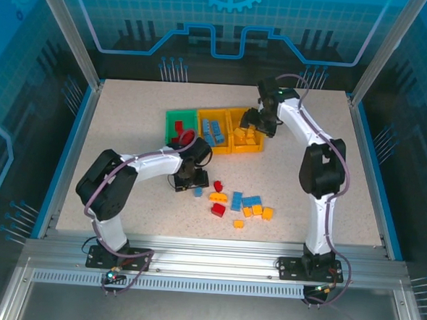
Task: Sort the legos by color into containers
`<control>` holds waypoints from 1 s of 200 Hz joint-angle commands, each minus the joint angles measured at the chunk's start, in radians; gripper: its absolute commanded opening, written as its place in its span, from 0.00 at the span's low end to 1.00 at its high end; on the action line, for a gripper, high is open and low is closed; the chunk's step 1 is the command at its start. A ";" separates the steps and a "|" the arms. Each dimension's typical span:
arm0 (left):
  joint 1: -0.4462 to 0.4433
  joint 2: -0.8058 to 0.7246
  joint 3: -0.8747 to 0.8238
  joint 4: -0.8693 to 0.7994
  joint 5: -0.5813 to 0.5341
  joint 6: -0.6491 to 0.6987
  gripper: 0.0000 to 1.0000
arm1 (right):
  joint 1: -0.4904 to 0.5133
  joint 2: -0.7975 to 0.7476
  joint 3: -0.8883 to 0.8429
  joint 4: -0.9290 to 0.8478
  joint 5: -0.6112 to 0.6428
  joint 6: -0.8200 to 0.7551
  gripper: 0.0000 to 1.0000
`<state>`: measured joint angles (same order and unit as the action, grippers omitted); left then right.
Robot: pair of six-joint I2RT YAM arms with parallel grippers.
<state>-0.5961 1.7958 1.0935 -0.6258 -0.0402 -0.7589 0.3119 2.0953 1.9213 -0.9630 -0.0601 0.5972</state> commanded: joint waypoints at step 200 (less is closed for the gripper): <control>0.187 0.349 0.791 -0.149 0.036 0.250 0.39 | 0.140 -0.574 -0.876 0.211 0.109 0.069 0.74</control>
<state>-0.4091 2.0731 1.8145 -0.7296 -0.0437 -0.5503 0.4255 1.5421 1.0599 -0.7769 0.0456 0.6281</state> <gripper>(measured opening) 0.336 0.736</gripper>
